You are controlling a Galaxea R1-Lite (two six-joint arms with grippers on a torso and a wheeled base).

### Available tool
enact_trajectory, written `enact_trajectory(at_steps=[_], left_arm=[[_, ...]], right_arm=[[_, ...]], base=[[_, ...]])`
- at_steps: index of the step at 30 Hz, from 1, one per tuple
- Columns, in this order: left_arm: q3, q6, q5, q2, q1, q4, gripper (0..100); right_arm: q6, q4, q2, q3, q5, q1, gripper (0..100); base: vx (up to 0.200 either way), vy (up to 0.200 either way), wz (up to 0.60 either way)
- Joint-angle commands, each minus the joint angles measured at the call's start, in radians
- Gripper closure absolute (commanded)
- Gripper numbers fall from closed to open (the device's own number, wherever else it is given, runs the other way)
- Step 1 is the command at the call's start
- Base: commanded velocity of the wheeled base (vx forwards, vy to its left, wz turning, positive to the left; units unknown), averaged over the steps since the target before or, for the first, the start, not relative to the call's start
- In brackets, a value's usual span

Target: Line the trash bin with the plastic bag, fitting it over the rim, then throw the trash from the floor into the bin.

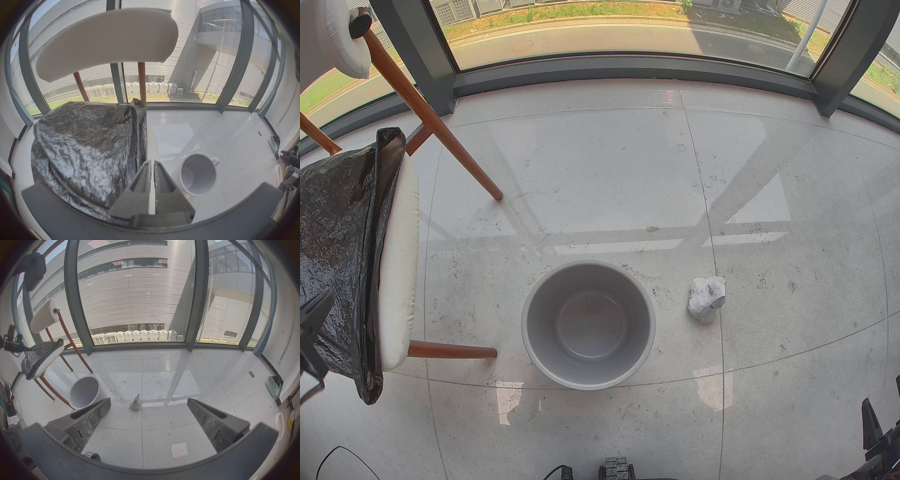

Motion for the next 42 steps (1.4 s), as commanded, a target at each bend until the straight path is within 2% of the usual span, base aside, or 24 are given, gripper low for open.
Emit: enact_trajectory(at_steps=[1,7,11,12,22,35,36,42], left_arm=[[-0.230,-0.001,-0.001,0.376,-0.003,0.008,100],[-0.347,0.011,0.001,0.511,0.040,0.019,100],[-0.367,0.028,0.002,0.537,0.052,0.020,100],[-0.367,0.052,0.002,0.540,0.062,0.023,0],[-0.382,0.080,0.004,0.532,0.066,0.019,0],[-0.333,0.082,0.017,0.543,0.071,0.014,0],[-0.333,0.083,0.017,0.546,0.071,0.014,100],[-0.328,0.082,0.016,0.566,0.071,0.012,100]], right_arm=[[0.001,0.000,-0.016,0.018,0.000,0.001,0],[0.004,0.000,-0.016,0.018,0.000,0.001,0],[0.004,0.000,-0.016,0.018,0.000,0.001,0],[0.004,0.000,-0.016,0.018,0.000,0.001,0],[0.005,0.000,-0.016,0.018,0.000,0.001,0],[0.005,0.001,-0.016,0.018,0.000,0.001,0],[0.005,0.001,-0.016,0.018,0.000,0.001,0],[0.005,0.001,-0.016,0.018,0.000,0.001,0]], base=[[0.000,0.000,0.00],[0.000,0.000,0.00],[0.000,0.000,0.00],[0.000,0.000,0.00],[0.000,0.000,0.00],[0.000,0.000,0.00],[0.000,0.000,0.00],[0.000,0.000,0.00]])
